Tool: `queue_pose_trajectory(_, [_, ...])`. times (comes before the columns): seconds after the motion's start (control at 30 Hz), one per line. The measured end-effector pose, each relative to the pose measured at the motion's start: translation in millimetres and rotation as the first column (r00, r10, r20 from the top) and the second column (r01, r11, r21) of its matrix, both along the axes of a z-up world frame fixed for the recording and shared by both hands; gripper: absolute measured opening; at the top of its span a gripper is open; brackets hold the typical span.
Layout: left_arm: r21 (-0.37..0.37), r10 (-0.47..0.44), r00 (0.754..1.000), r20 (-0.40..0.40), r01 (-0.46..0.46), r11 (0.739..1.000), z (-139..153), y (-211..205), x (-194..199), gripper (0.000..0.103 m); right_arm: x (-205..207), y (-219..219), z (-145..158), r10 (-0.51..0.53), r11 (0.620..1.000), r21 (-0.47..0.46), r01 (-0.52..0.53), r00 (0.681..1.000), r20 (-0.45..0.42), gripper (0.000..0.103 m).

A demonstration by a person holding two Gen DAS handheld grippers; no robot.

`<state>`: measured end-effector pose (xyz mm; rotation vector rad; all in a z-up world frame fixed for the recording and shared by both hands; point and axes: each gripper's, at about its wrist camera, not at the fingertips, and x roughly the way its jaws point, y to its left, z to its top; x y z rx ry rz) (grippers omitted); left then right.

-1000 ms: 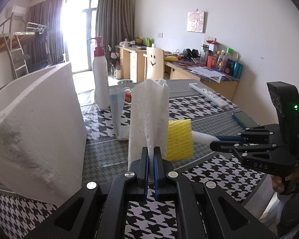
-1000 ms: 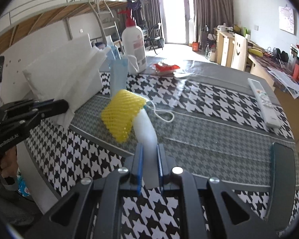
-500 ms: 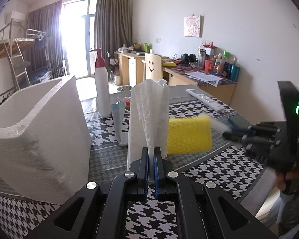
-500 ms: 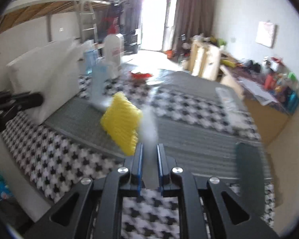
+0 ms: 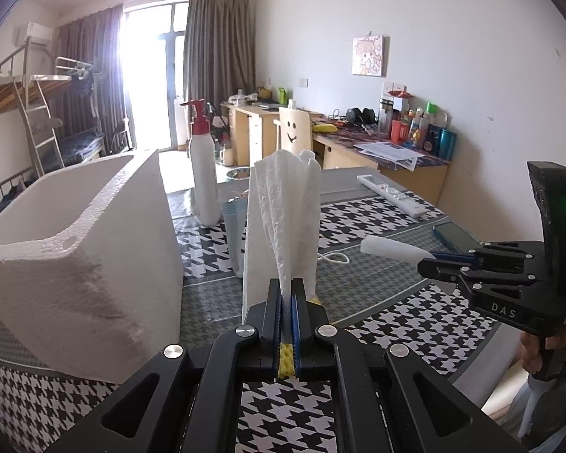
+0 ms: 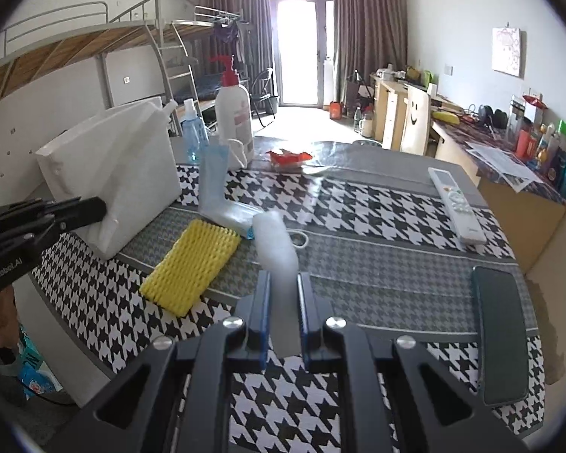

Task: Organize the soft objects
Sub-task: 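Lift the white cloth and white roller with both grippers toward the foam box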

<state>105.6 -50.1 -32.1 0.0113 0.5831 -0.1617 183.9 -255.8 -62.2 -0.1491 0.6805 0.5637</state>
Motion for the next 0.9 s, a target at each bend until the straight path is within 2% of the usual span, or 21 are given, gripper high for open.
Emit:
queue_pose_trajectory(0.27, [0.007,0.0,1.0,0.019,0.0,1.0,6.6,3.8,-4.5,0.005,-6.0,2.0,7.5,-0.012,1.0,0.018,0.012,1.0,0.022,0.016])
queue_pose_trajectory(0.53, [0.026,-0.02,0.999,0.039,0.019,0.999,17.7,9.9,-6.1,0.005,-12.9,8.3,17.8,-0.036,0.997,0.077,0.031,0.998,0.06,0.016])
queue_pose_trajectory(0.9, [0.035,-0.035,0.994,0.106,0.031,0.999,35.2,28.8,-15.4,0.005,-24.8,24.2,40.4,-0.049,0.99,0.135,0.033,0.992,0.116,0.016])
